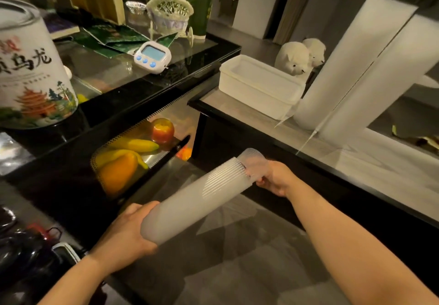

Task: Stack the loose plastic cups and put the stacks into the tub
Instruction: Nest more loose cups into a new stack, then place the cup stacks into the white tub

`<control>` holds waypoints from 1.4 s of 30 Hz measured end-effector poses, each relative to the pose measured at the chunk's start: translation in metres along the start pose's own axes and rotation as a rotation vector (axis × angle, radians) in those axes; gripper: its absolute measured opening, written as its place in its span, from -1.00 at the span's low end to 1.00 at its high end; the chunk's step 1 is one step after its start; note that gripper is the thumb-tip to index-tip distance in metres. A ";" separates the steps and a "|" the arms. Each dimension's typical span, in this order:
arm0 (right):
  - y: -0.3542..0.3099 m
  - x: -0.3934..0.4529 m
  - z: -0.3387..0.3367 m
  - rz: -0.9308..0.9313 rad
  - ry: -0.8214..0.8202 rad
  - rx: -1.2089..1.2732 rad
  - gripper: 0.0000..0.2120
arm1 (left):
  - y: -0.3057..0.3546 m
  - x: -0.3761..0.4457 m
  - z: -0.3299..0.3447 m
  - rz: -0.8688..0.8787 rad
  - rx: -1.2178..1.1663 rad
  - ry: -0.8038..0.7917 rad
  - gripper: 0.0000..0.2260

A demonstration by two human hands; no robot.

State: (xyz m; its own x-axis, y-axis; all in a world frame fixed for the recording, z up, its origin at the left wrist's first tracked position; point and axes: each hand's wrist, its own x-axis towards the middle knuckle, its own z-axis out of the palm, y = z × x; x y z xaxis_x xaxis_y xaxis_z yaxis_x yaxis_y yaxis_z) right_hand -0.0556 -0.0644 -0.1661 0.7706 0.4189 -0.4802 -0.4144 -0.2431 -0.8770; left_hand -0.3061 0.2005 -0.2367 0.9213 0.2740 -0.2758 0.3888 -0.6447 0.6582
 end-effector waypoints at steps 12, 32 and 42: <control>-0.011 -0.044 0.030 -0.278 0.133 -0.411 -0.88 | 0.024 -0.018 -0.011 0.063 -0.092 0.062 -0.28; -0.110 -0.195 0.061 -0.789 0.305 -0.088 -0.23 | 0.241 0.015 -0.077 0.500 -0.385 -0.011 -0.14; -0.127 -0.215 0.010 -0.644 0.844 -0.212 0.08 | 0.351 0.019 -0.062 0.764 -0.221 -0.057 -0.26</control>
State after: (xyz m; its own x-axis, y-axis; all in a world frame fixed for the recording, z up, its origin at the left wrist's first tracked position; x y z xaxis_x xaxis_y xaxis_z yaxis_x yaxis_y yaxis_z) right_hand -0.1732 -0.1147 0.0484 0.9319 -0.1957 0.3054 0.2171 -0.3734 -0.9019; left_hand -0.1520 0.0239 0.0327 0.9339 -0.2271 0.2761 -0.3541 -0.4816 0.8017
